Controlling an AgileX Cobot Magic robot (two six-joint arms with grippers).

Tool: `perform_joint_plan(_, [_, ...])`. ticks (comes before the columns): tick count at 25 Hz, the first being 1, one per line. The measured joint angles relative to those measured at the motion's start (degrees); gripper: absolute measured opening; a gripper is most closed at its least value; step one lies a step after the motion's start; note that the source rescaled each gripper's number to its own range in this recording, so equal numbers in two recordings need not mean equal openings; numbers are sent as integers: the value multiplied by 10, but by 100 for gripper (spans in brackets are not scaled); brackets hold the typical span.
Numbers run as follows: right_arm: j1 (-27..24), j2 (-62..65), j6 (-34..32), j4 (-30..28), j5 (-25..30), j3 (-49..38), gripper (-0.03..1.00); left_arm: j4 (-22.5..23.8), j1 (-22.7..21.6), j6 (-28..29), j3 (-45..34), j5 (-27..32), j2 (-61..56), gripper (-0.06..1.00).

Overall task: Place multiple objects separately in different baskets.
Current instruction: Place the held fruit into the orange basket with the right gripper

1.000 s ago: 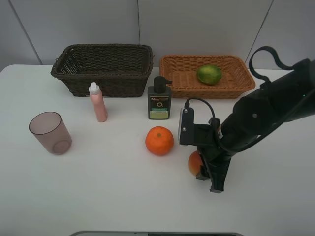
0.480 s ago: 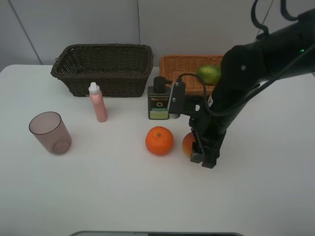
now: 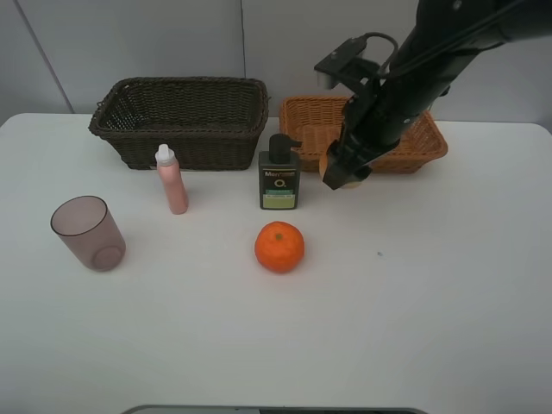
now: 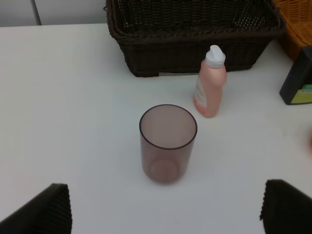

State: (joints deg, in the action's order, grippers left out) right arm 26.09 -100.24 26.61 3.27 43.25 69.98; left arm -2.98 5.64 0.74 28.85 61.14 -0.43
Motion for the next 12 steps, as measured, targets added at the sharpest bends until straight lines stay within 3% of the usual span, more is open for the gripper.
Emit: perform_joint_plan(12, [-108, -75, -232, -50, 25, 123, 37, 0, 0, 0, 0, 0, 0, 100])
